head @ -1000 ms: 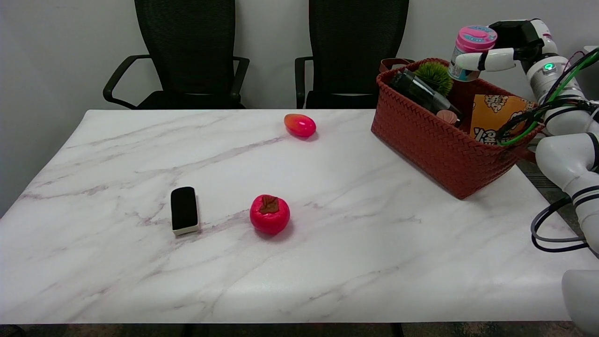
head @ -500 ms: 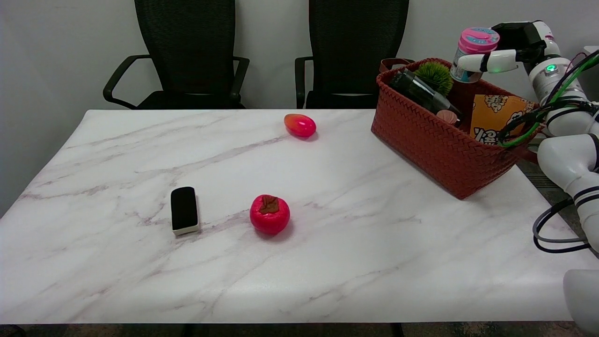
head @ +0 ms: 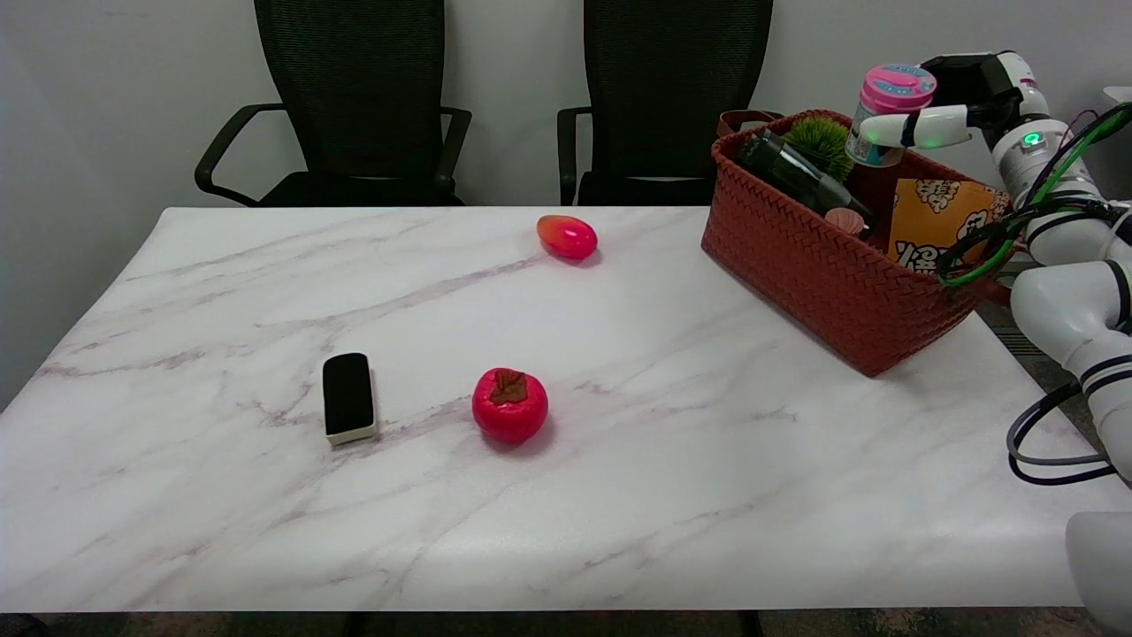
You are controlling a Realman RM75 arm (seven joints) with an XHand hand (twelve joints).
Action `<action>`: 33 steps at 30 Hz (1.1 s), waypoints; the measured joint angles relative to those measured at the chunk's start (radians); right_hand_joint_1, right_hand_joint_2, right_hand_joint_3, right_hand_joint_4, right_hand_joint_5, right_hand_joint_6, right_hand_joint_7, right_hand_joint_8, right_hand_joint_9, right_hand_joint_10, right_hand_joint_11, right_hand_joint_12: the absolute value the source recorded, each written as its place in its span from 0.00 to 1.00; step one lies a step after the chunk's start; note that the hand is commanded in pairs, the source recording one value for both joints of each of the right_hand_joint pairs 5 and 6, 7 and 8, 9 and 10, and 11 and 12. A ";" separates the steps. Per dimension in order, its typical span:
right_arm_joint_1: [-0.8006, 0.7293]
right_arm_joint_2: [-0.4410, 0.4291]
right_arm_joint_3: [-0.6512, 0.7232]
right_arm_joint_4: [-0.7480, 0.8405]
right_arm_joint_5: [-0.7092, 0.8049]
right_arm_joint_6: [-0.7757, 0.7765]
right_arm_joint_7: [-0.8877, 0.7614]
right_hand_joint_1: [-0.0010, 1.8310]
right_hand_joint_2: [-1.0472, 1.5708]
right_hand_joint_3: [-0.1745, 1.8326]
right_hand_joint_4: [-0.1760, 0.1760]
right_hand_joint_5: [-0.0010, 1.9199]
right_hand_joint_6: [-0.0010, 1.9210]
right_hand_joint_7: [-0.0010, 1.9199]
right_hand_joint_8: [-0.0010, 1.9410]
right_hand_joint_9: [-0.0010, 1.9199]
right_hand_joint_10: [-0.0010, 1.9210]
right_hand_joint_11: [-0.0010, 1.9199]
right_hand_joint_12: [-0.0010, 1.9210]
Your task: Place the pink gum jar into the brown storage basket.
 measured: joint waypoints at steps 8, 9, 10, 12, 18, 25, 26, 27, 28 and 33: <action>0.000 0.000 -0.026 -0.036 0.001 0.020 0.002 0.74 0.69 0.41 0.50 0.46 0.46 0.62 0.61 0.61 0.61 0.48 0.48; 0.000 0.000 -0.029 -0.041 0.002 0.022 0.003 0.74 0.68 0.42 0.50 0.46 0.46 0.62 0.61 0.61 0.61 0.47 0.47; 0.000 -0.001 -0.033 -0.045 0.003 0.025 0.004 0.74 0.67 0.43 0.50 0.45 0.45 0.61 0.61 0.60 0.60 0.41 0.41; 0.000 -0.001 -0.038 -0.053 0.003 0.030 0.004 0.74 0.65 0.45 0.50 0.44 0.44 0.61 0.60 0.59 0.59 0.29 0.29; 0.002 -0.001 -0.051 -0.074 0.005 0.045 0.006 0.74 0.47 0.59 0.50 0.37 0.37 0.51 0.51 0.33 0.33 0.11 0.11; 0.004 -0.002 -0.059 -0.091 0.006 0.067 0.006 0.71 0.32 0.62 0.50 0.24 0.24 0.24 0.23 0.14 0.14 0.00 0.00; 0.004 -0.002 -0.060 -0.093 0.006 0.071 0.006 0.71 0.31 0.62 0.50 0.24 0.24 0.24 0.23 0.14 0.14 0.00 0.00; 0.004 -0.002 -0.061 -0.095 0.006 0.074 0.006 0.71 0.31 0.63 0.50 0.23 0.23 0.24 0.23 0.14 0.14 0.00 0.00; 0.004 -0.002 -0.062 -0.096 0.006 0.078 0.006 0.71 0.31 0.63 0.50 0.23 0.23 0.24 0.23 0.14 0.14 0.00 0.00; 0.004 -0.002 -0.065 -0.102 0.006 0.092 0.007 0.70 0.29 0.65 0.50 0.22 0.22 0.24 0.23 0.13 0.13 0.00 0.00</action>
